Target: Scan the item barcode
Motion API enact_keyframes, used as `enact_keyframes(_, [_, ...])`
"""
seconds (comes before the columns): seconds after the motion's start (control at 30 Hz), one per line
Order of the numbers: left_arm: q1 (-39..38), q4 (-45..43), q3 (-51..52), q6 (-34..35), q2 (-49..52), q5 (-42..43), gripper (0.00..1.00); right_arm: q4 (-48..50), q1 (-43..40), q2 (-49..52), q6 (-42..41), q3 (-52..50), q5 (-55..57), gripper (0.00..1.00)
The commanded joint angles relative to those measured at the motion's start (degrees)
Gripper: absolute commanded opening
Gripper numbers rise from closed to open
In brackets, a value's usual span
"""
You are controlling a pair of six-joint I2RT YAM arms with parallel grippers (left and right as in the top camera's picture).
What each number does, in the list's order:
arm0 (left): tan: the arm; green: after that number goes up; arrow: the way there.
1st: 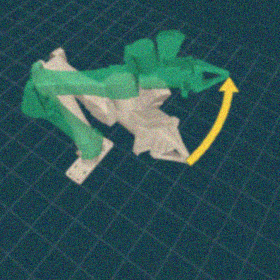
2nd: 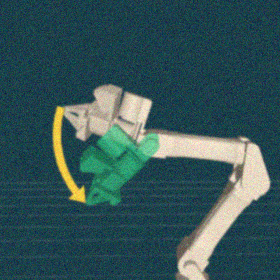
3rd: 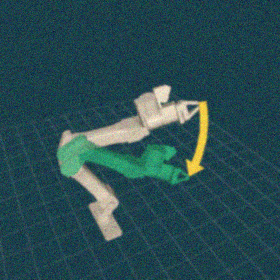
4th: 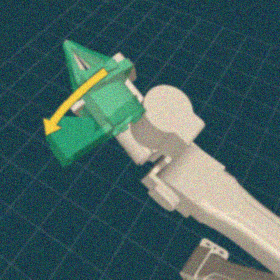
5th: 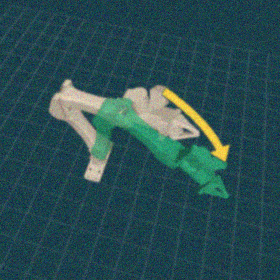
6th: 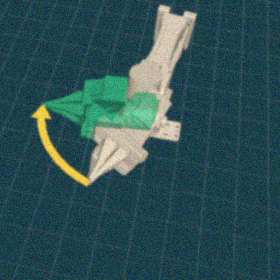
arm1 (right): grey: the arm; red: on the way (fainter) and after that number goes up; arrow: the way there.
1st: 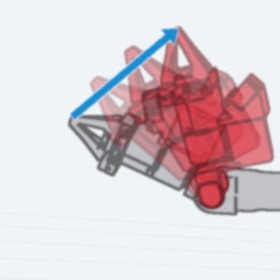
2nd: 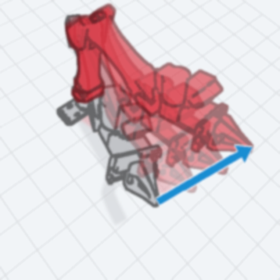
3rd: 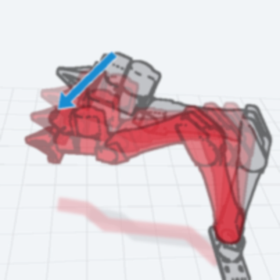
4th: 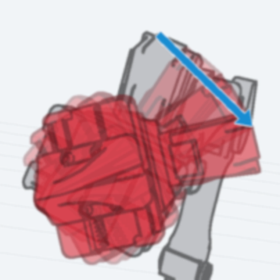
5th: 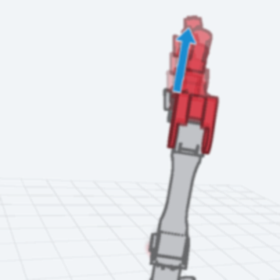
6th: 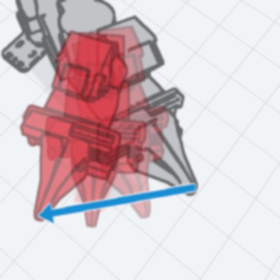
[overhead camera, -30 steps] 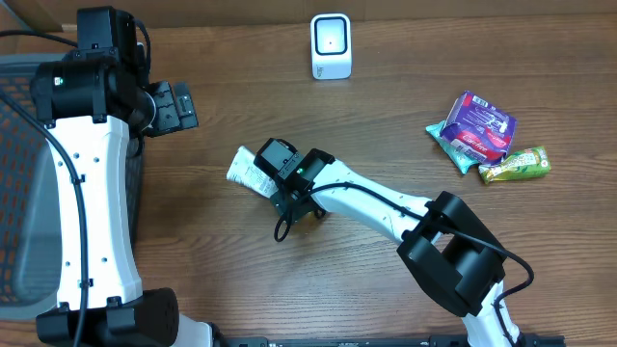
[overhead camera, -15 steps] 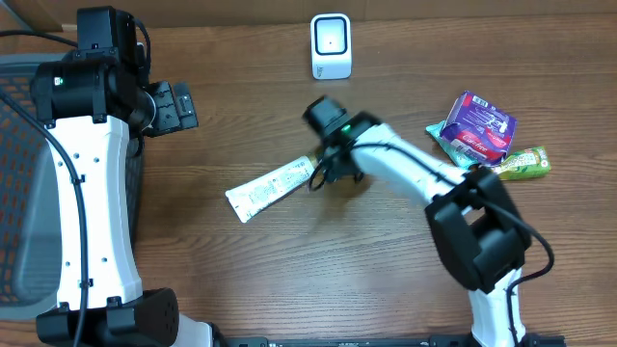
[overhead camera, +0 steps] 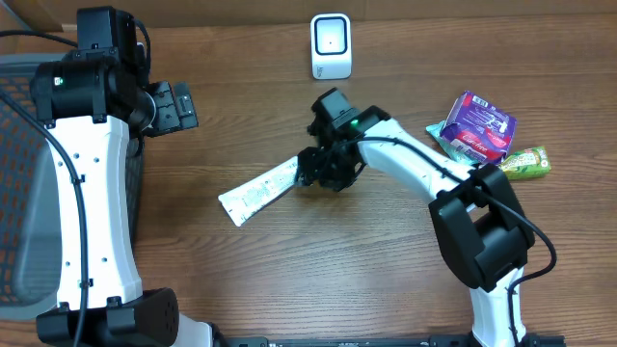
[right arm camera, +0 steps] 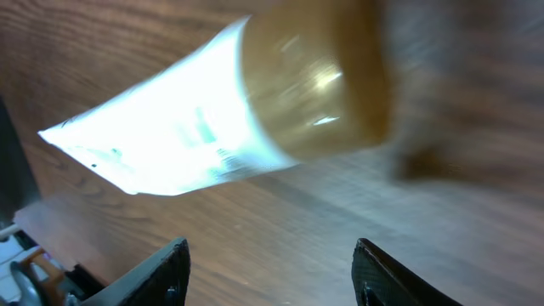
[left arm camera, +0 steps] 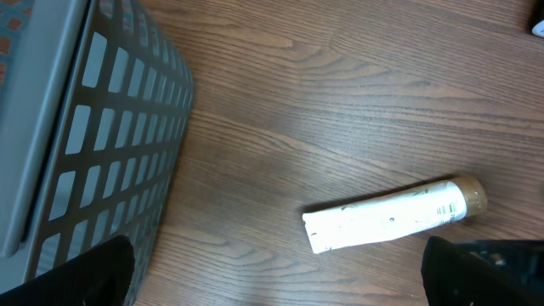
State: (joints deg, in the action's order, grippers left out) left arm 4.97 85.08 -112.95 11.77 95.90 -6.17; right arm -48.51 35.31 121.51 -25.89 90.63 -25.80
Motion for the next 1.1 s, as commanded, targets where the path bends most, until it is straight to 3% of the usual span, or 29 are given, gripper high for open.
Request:
enact_keyframes(0.0, [-0.11, -0.04, -0.02, -1.07, 0.02, 0.07, 0.99, 0.44, 0.79, 0.02, -7.98, 0.92, 3.96, 0.63])
enact_keyframes(0.47, [-0.11, -0.04, -0.02, -1.07, 0.02, 0.09, 1.0, 17.46, 8.87, 0.02, -26.6, -4.66, 12.15, 0.67])
enact_keyframes(0.8, [-0.11, -0.04, -0.02, -1.07, 0.02, 0.09, 0.99, 20.44, 14.62, 0.7, -26.38, -5.03, 28.52, 0.72])
enact_keyframes(1.07, [-0.11, -0.04, -0.02, -1.07, 0.02, 0.09, 1.0, 23.85, 14.91, 5.03, -26.18, -5.03, 29.18, 0.72])
